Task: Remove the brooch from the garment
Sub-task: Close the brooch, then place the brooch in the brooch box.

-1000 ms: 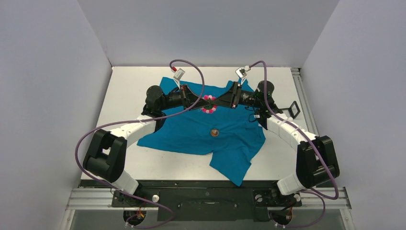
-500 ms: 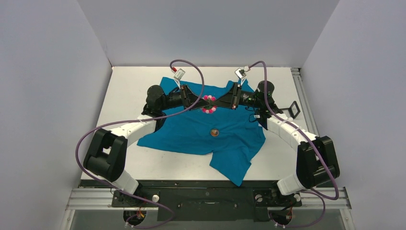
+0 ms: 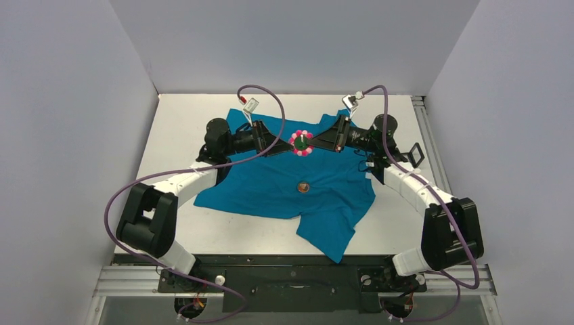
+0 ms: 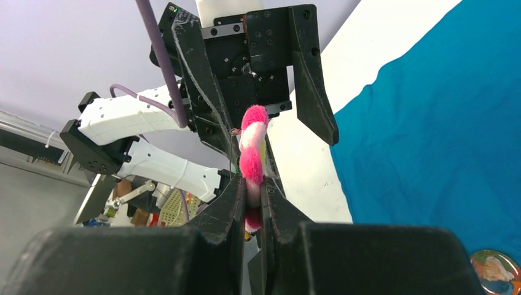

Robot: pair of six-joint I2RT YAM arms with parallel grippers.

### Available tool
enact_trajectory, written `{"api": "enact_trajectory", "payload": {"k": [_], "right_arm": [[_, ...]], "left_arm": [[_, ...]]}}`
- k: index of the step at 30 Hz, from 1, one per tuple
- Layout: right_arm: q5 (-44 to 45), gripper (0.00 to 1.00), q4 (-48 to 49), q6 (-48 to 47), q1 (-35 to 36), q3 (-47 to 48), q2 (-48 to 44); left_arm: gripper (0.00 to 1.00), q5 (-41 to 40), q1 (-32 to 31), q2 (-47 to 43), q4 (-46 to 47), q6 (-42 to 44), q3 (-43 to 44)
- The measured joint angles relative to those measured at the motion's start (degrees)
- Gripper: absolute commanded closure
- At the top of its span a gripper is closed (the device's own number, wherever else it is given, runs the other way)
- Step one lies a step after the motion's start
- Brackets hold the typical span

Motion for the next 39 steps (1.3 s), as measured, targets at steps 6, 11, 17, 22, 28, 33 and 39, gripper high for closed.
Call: {"api": "enact_trajectory", "payload": {"k": [6, 11, 17, 22, 28, 33, 39], "right_arm": [[0.0, 1.00, -2.2, -2.1, -1.2, 0.0, -1.2], [5.4, 1.00, -32.5, -24.6, -7.3, 7.4, -2.4], [21.9, 1.00, -63.9, -53.5, -16.9, 21.2, -2.4], [40.2, 1.00, -78.6, -71.7, -21.1, 26.1, -2.3], [57.3, 1.00, -82.8, -82.8, -22.1, 27.3, 1.0], [68.1, 1.00, -79.9, -87.2, -22.1, 26.5, 6.2], [74.8, 1.00, -74.0, -90.1, -22.0, 25.9, 13.0]], "left_arm": [[0.31, 1.2, 1.1, -0.2, 0.4, -0.5, -0.6], [0.15, 0.4, 2.4, -2.5, -6.9, 5.5, -0.5], [0.04, -3.0, 2.8, -4.3, -23.3, 18.6, 3.9], [0.04, -9.6, 2.9, -4.2, -37.9, 27.3, 10.1], [0.04, -19.7, 3.0, -2.0, -51.7, 33.4, 18.4], [0.04, -25.1, 3.0, -1.0, -57.7, 35.7, 19.2], [0.04, -28.4, 3.0, -0.2, -61.7, 36.5, 19.4]]}}
